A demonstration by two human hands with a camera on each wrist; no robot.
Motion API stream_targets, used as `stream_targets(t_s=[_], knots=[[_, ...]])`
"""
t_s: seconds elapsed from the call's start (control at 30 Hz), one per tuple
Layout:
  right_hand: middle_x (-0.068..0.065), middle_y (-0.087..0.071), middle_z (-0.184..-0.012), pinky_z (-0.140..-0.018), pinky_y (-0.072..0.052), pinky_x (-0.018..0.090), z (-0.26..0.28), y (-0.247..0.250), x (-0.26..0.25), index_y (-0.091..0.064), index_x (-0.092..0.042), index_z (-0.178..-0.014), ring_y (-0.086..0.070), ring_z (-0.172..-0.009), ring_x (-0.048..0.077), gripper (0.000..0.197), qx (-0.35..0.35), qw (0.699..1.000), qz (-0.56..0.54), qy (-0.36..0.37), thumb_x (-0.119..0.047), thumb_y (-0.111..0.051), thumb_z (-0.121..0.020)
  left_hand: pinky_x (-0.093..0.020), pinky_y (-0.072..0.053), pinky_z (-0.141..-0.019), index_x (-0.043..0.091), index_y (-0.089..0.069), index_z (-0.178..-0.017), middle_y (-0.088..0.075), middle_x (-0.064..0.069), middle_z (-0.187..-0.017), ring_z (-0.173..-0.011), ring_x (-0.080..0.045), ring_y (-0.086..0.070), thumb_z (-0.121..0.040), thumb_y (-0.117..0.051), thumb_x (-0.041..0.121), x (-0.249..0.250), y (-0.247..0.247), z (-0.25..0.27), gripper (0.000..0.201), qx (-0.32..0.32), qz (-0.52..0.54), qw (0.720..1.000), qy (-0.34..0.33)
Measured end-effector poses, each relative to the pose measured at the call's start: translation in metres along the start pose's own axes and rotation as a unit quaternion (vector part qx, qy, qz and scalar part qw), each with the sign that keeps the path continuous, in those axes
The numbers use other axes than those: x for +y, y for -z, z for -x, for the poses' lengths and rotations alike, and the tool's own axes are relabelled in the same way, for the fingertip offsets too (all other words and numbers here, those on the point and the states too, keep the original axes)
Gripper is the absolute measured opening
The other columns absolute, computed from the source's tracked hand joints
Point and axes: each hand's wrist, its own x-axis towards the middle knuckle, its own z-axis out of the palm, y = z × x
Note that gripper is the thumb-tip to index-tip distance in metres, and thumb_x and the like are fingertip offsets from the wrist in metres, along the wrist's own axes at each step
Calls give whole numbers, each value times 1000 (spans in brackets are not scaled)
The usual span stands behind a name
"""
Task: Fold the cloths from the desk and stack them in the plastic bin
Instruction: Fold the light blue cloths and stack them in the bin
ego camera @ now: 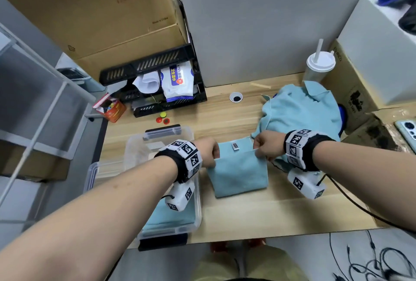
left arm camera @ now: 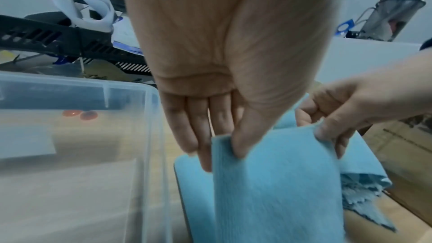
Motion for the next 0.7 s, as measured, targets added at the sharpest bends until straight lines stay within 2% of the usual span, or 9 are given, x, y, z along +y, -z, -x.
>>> stream_targets(t_s=[0.1,0.17,0.23,0.33,0.4,0.47,0.53,0.6,0.7], knots=[[3,-65,-88,-69,-45,26,-9,-4,0,-63,-17,-87,-61,-83,20,4,112,993,32,19,-16,-60,-84,-33,-58,-77,16,-70,-91,-71,-4,-94,-85,-23,-67,-75,-62,5,4,7,-13,21,30,-65,997,18],[2,-64,-90,-72,-44,26,-22,-4,0,-60,-19,-87,-61,-88,23,3,134,990,38,16,-20,-60,-85,-33,-58,-72,12,-69,-90,-70,-7,-90,-81,-26,-67,-74,-62,2,6,12,-25,20,16,-114,993,31],[3,-66,-92,-73,-49,29,-36,-6,0,-58,-21,-84,-63,-88,26,3,143,988,55,10,-24,-59,-84,-30,-52,-60,8,-63,-77,-64,-7,-77,-69,-26,-63,-73,-63,2,11,18,-34,8,-5,-153,987,41],[5,-65,-92,-65,-45,28,-55,-6,-1,-58,-20,-84,-60,-81,26,3,154,984,88,-8,-21,-55,-84,-29,-46,-56,9,-49,-65,-52,-6,-64,-62,-25,-56,-76,-65,2,15,23,-50,20,-18,-175,983,51],[9,-66,-93,-63,-43,27,-66,-8,-1,-61,-12,-86,-58,-77,27,8,155,982,104,-20,-15,-54,-86,-31,-48,-60,7,-50,-71,-50,-6,-67,-70,-28,-58,-80,-64,2,16,23,-63,17,-16,-173,983,63],[14,-67,-95,-66,-49,29,-76,-9,-1,-64,-6,-92,-62,-83,30,13,154,981,113,-26,-9,-53,-86,-31,-48,-65,6,-56,-86,-54,-7,-74,-76,-29,-60,-82,-63,2,15,20,-75,10,-22,-164,984,73],[15,-67,-99,-71,-50,29,-85,-10,-1,-63,-5,-99,-64,-90,30,16,153,981,118,-24,-4,-52,-87,-31,-48,-69,4,-58,-105,-63,-11,-95,-90,-31,-64,-83,-64,2,13,13,-87,23,-27,-159,984,82],[17,-64,-102,-68,-47,29,-89,-12,-3,-58,-3,-103,-63,-91,31,18,157,980,121,-32,-1,-50,-87,-33,-48,-75,2,-51,-121,-58,-14,-117,-104,-32,-63,-86,-62,5,11,6,-91,37,-26,-155,983,93],[19,-58,-107,-67,-42,34,-89,-18,-6,-47,-1,-111,-62,-94,37,27,162,976,141,-31,3,-48,-84,-37,-52,-75,5,-50,-120,-51,-13,-117,-97,-33,-63,-86,-58,8,11,1,-93,35,-16,-130,987,88]])
